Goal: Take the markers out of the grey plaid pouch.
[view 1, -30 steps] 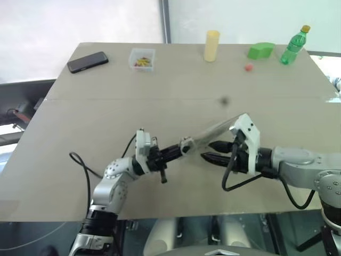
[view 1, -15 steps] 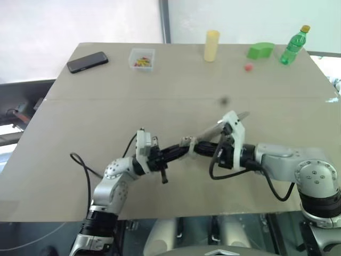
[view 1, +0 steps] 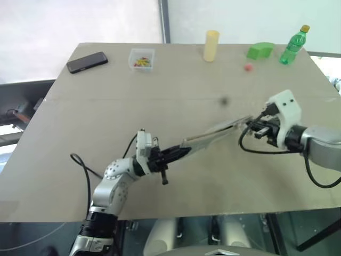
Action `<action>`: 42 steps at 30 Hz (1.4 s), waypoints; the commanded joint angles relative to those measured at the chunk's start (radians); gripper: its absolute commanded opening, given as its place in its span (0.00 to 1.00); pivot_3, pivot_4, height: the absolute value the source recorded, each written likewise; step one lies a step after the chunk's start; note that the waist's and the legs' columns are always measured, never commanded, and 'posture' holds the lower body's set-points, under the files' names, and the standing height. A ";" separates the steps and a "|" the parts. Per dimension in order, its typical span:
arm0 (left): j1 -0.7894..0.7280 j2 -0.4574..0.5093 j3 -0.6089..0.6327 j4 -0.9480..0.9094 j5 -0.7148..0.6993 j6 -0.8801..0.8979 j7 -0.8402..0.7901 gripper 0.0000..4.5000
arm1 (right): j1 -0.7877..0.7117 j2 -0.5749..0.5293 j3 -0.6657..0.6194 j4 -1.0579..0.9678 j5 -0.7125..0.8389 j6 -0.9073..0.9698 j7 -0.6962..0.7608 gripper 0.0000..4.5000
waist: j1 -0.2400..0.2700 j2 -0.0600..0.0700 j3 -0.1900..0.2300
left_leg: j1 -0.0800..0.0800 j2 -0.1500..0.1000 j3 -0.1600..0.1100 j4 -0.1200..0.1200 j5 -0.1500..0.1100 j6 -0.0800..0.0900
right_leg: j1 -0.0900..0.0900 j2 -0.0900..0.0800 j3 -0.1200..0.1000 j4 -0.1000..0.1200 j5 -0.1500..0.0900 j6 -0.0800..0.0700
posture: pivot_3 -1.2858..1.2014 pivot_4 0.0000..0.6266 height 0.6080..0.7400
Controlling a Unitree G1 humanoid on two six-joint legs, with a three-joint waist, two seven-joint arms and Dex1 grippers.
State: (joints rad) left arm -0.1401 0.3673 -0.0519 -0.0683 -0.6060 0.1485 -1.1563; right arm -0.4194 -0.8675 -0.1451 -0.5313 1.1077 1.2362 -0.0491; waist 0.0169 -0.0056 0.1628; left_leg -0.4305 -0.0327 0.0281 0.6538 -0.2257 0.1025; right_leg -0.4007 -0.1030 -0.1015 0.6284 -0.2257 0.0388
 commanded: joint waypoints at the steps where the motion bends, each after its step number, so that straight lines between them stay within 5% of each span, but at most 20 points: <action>1: 0.000 -0.007 -0.012 -0.027 0.004 -0.018 -0.018 0.00 | -0.005 -0.027 -0.044 0.011 -0.068 0.000 0.013 0.02 | 0.000 0.000 0.000 | 0.000 0.000 0.000 0.000 0.000 0.000 | 0.000 0.000 0.000 0.000 0.000 0.000 | 0.52 0.24 1.00; 16: 0.000 -0.014 -0.016 -0.075 0.003 0.003 0.010 0.00 | 0.067 -0.117 -0.047 -0.073 -0.212 -0.046 0.228 0.02 | 0.005 0.000 0.000 | 0.000 0.000 0.000 0.000 0.000 0.001 | 0.000 0.000 0.000 0.000 0.000 0.000 | 0.52 0.24 1.00; 21: -0.020 -0.022 -0.021 -0.077 0.002 0.016 0.021 0.00 | 0.223 -0.207 -0.187 -0.151 -0.251 -0.082 0.345 0.40 | 0.014 0.000 0.000 | -0.001 0.000 0.000 0.000 0.000 0.001 | 0.000 0.000 0.000 -0.001 0.000 0.000 | 0.52 0.24 1.00; 27: -0.038 -0.024 -0.024 -0.072 0.001 0.022 0.022 0.00 | 0.315 -0.170 -0.450 -0.179 -0.117 -0.054 0.451 0.40 | 0.023 0.000 0.000 | 0.000 0.000 0.000 0.001 -0.001 0.001 | 0.001 0.000 0.000 -0.001 0.000 0.001 | 0.52 0.24 1.00; 29: -0.043 -0.024 -0.026 -0.069 0.001 0.024 0.018 0.00 | 0.257 -0.117 -0.444 -0.186 -0.002 -0.047 0.390 0.29 | 0.020 0.000 0.000 | 0.001 0.001 0.000 0.001 -0.001 0.001 | 0.001 0.000 0.000 -0.001 0.000 0.001 | 0.52 0.24 1.00; 31: -0.048 -0.024 -0.029 -0.067 0.001 0.026 0.014 0.00 | 0.202 -0.067 -0.390 -0.192 0.062 -0.045 0.324 0.10 | 0.020 0.000 0.000 | 0.001 0.001 0.000 0.001 -0.001 0.001 | 0.002 0.000 0.000 -0.001 0.001 0.001 | 0.52 0.24 1.00; 33: -0.054 -0.025 -0.035 -0.067 0.002 0.028 0.010 0.00 | 0.141 0.010 -0.261 -0.205 0.052 -0.045 0.258 0.04 | 0.023 0.001 0.000 | 0.001 0.001 0.000 0.001 -0.001 0.001 | 0.002 0.000 0.000 -0.001 0.001 0.001 | 0.52 0.24 1.00; 37: -0.060 -0.026 -0.037 -0.064 0.006 0.025 0.006 0.00 | 0.057 0.116 -0.098 -0.189 0.014 -0.034 0.170 0.04 | 0.018 0.000 0.000 | 0.001 0.001 0.000 0.002 -0.001 0.001 | 0.001 0.000 0.001 -0.001 0.001 0.000 | 0.52 0.24 1.00; 42: -0.046 -0.032 -0.038 -0.071 0.010 0.018 0.010 0.00 | 0.020 0.110 0.031 -0.183 -0.029 -0.009 0.188 0.04 | 0.025 0.001 0.000 | -0.001 0.000 0.000 0.002 0.002 -0.003 | 0.000 0.000 0.001 -0.001 0.001 0.000 | 0.52 0.24 1.00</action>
State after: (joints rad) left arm -0.1926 0.3422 -0.0894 -0.1058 -0.5891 0.1835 -1.1415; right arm -0.3837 -0.7344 -0.1771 -0.6985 1.1031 1.2110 0.1153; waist 0.0415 -0.0047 0.1627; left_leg -0.4318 -0.0330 0.0282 0.6554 -0.2240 0.0998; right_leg -0.4003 -0.1028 -0.1008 0.6266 -0.2245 0.0386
